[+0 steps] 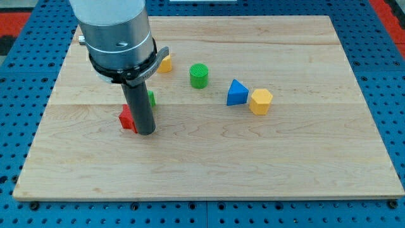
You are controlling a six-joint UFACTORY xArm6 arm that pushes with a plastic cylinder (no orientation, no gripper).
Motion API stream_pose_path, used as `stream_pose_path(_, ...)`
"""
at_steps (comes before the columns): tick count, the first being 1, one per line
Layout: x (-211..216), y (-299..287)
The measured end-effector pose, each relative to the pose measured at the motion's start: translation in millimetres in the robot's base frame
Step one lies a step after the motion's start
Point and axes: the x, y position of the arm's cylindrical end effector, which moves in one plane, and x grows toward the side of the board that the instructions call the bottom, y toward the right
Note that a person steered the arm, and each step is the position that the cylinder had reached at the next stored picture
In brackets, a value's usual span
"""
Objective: Push the red star along with the green star towards center
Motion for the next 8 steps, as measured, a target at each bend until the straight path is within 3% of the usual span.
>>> stream_pose_path(1, -8.2, -2.9)
stream_pose_path(3, -10.6, -96.8)
stream_pose_path(4, -4.4, -113.3)
stream_pose_path(5, -8.1, -180.4)
stream_pose_path(6, -20.7, -198.8)
stream_pose_path(8, -40.3, -110.1)
